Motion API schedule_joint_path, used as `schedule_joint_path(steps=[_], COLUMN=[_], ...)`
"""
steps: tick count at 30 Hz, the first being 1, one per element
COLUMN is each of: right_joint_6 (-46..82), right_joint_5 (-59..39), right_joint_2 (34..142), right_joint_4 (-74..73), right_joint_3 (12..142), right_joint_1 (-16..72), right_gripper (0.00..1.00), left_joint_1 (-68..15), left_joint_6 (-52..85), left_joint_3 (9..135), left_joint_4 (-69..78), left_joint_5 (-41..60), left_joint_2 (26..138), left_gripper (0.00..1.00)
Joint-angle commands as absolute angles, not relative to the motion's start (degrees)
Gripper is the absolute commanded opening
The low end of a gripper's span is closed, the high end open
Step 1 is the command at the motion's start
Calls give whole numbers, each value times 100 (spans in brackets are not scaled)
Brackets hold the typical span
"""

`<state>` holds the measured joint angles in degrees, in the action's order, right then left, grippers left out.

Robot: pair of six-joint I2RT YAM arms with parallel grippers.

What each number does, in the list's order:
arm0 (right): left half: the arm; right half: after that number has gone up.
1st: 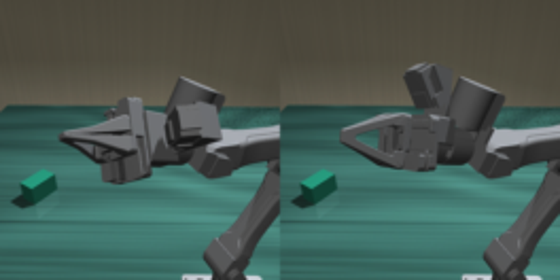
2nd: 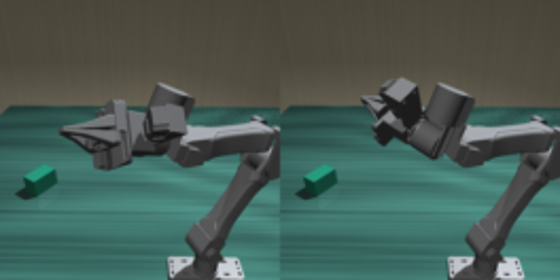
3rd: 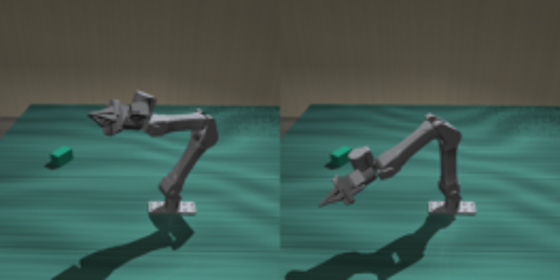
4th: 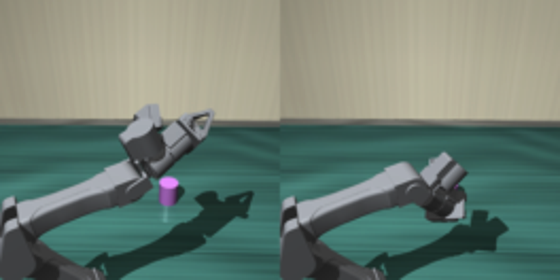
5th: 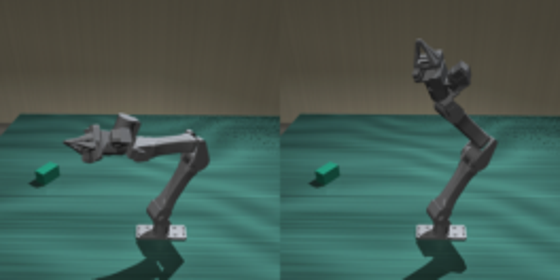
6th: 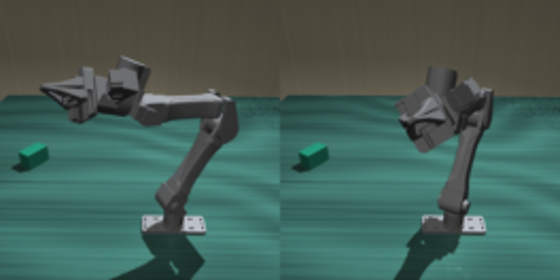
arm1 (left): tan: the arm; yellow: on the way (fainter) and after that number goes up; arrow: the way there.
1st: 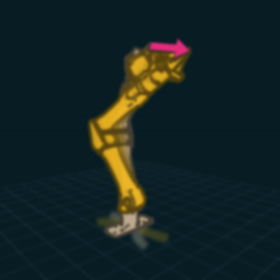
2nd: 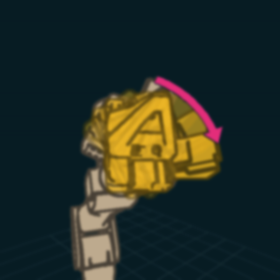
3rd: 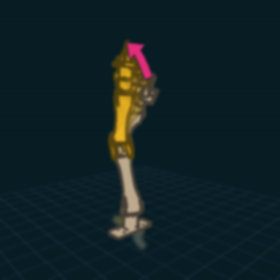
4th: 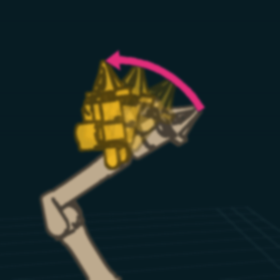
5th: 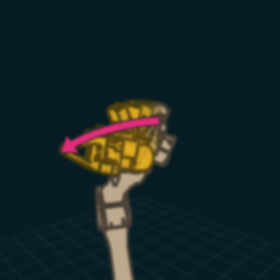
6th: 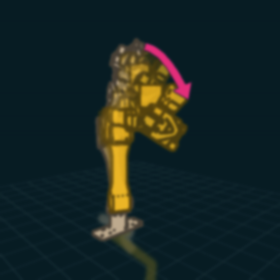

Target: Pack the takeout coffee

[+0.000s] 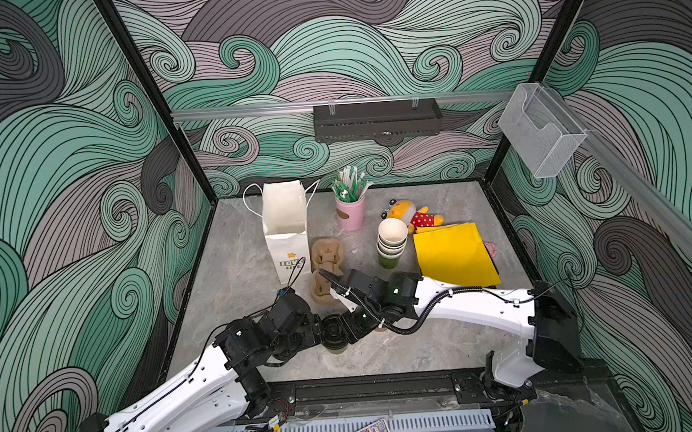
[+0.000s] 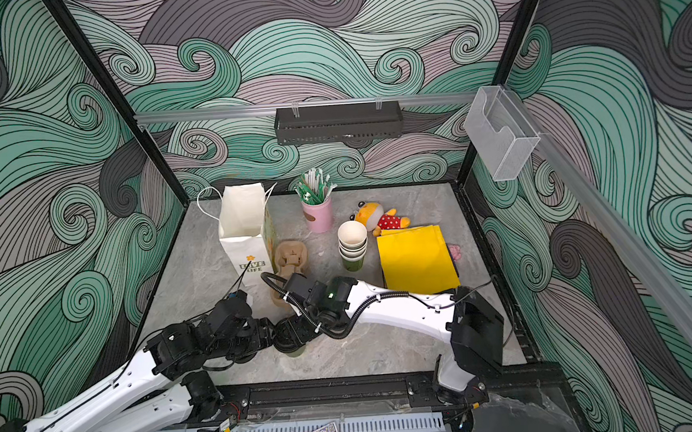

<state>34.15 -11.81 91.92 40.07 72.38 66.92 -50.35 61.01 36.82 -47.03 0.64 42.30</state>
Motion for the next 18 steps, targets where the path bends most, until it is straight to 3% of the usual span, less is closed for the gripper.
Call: schedule_joint_path(steps=[1, 18], right_joint_6=[3314, 3334], right_joint_5=[-1037, -606], right_joint_2=[9276, 9686], right_joint_4=[4302, 4936], right_joint_3=[7382, 7650], right_joint_1=[6728, 6759], right_gripper=[55, 50], left_joint_1=[-4951, -4741], left_joint_6=[6012, 5924], left_joint_3=[3598, 3356], left_joint_4=[-4393, -4547], left_joint_5=[337, 423], left_joint_2=[4236, 4305], left_gripper=[70, 54])
